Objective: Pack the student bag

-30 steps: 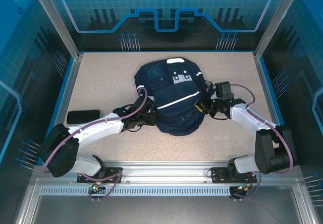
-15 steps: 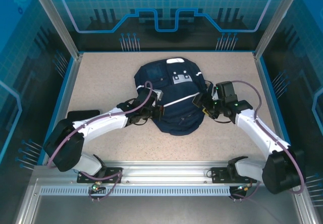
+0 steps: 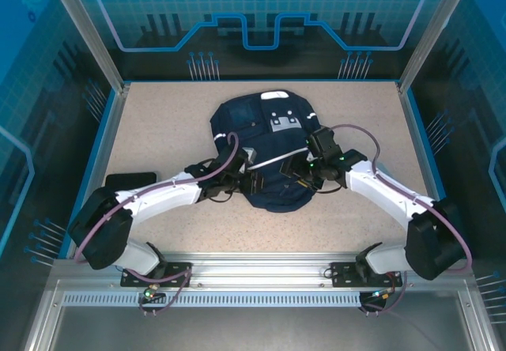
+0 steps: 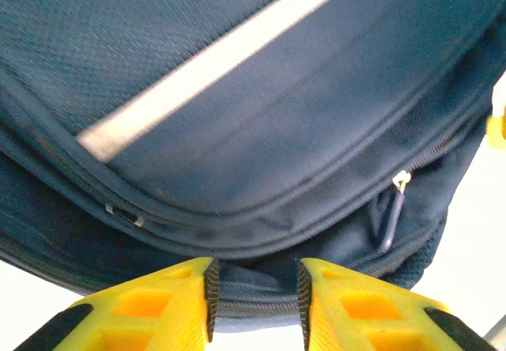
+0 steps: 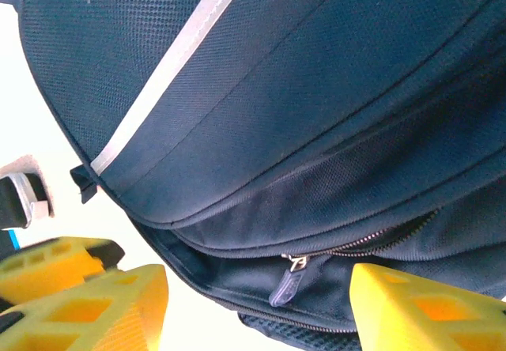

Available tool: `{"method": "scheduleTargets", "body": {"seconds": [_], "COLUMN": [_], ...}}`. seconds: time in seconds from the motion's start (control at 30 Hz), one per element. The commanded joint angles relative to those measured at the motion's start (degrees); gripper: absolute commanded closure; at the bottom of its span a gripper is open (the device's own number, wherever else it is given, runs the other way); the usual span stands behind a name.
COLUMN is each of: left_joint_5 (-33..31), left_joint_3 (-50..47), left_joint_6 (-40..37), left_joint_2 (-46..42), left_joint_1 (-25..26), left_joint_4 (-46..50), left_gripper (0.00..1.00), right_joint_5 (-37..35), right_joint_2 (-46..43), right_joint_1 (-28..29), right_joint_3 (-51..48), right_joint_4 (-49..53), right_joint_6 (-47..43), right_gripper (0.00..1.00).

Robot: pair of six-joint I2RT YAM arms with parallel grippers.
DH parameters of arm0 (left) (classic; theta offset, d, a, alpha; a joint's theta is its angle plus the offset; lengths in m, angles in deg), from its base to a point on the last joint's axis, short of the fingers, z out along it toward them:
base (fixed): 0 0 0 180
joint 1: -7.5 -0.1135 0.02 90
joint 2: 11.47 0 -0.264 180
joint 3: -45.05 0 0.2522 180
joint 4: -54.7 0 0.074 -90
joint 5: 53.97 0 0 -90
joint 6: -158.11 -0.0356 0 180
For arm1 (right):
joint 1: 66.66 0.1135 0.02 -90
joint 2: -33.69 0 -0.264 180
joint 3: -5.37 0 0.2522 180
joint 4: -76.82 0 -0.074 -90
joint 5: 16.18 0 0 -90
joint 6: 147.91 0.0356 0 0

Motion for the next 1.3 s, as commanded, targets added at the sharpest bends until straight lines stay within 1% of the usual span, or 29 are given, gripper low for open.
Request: {"method": "scheduleTargets", "body": {"seconds": [0.0,0.07,0.2,0.33,0.5,0.6,0.67,0.8,0.93,1.03,1.1,1.27], "left_joint_5": [2.9,3.1,2.5,2.4,1.5,1.2,1.4,1.4,0.5,0.0,-0.2,-1.4], "left_joint_3": [-1.2,-1.4,-1.2,-1.2,0.0,0.6,1.1,2.0,3.0,3.5,3.9,5.2], "left_joint_6": [4.6,5.9,6.9,8.1,8.4,8.4,8.6,9.0,9.7,10.2,10.4,11.0], "left_joint_2": [-1.6,-1.3,-0.8,-0.4,1.2,2.1,2.8,4.4,5.9,7.0,7.8,9.8], "left_joint_1": [1.6,2.6,4.1,4.9,6.1,6.7,7.1,8.0,8.8,9.2,9.3,9.3], "left_joint_4": [-3.8,-5.4,-6.5,-7.3,-6.9,-6.7,-6.7,-6.9,-6.4,-6.4,-6.3,-4.8], "left_gripper": [0.63,0.62,0.62,0.63,0.63,0.63,0.63,0.63,0.62,0.62,0.63,0.64], "right_joint_5": [-1.9,-1.2,3.4,3.3,0.0,-1.3,0.2,3.4,3.4,4.5,4.7,4.7], "right_joint_2": [1.3,1.9,3.0,1.5,-2.8,-3.8,-2.1,3.5,6.6,8.5,9.6,11.5], "right_joint_1": [-0.6,-1.7,-3.4,-4.1,-4.7,-4.9,-5.3,-5.9,-6.1,-6.5,-6.5,-6.7], "right_joint_3": [1.4,0.7,0.1,-0.6,-2.9,-2.9,-2.9,0.3,1.6,1.9,2.7,3.8], "right_joint_4": [0.2,-2.4,-7.8,-8.5,-7.7,-7.4,-7.3,-4.9,-4.4,-6.8,-7.8,-8.7], "right_joint_6": [2.1,3.4,5.5,7.7,10.1,10.7,11.0,12.5,14.8,15.3,15.2,16.2], "right_gripper": [0.38,0.40,0.49,0.54,0.55,0.51,0.49,0.50,0.50,0.54,0.60,0.62]}}
